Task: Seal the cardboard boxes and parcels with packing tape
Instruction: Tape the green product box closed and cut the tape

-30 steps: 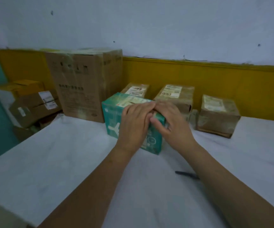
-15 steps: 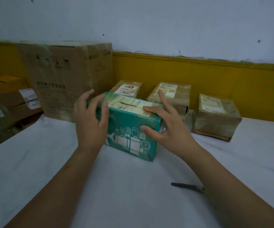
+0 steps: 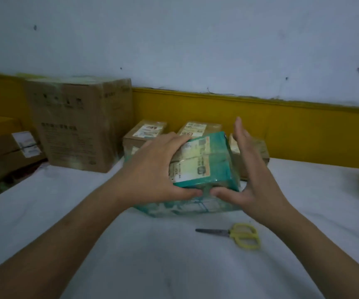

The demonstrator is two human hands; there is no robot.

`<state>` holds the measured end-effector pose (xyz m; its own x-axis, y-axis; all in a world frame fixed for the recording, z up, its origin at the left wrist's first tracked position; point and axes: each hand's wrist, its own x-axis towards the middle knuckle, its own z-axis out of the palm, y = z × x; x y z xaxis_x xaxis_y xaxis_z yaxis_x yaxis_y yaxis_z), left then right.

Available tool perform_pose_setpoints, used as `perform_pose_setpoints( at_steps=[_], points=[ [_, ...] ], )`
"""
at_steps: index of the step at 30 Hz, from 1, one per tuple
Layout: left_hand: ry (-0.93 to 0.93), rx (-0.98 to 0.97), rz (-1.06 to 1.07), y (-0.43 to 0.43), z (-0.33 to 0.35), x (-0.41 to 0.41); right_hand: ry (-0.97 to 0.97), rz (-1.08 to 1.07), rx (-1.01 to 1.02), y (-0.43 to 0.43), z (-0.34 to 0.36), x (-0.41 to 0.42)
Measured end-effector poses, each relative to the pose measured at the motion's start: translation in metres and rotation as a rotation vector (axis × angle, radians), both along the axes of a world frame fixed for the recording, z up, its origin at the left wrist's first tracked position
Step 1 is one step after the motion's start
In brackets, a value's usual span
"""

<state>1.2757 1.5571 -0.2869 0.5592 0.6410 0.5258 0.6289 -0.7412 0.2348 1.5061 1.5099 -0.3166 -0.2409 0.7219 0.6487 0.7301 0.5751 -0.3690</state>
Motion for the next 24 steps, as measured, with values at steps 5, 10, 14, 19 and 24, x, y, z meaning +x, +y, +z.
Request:
perform_pose_setpoints(
  at_steps=[5, 10, 14, 19, 24],
  points=[
    [-0.404, -0.024, 0.188, -0.018, -0.009, 0.067, 0.598, -0.307, -0.099, -0.025, -0.021, -0.015],
    [-0.355, -0.461, -0.204, -0.024, -0.005, 0.087, 1.100, -0.069, -0.275, -0.027, -0.017, 0.009],
    [-0.598, -0.776, -0.411, -0.024, -0.017, 0.099, 1.211, 0.013, -0.283, -0.020, -0.019, 0.014],
    [-0.642, -0.864, -0.441, -0.020, -0.019, 0.104, 1.136, 0.010, -0.271, -0.017, -0.018, 0.016],
    [-0.732, -0.975, -0.410, -0.026, -0.020, 0.102, 1.019, 0.001, -0.318, -0.022, -0.018, 0.013]
  ],
)
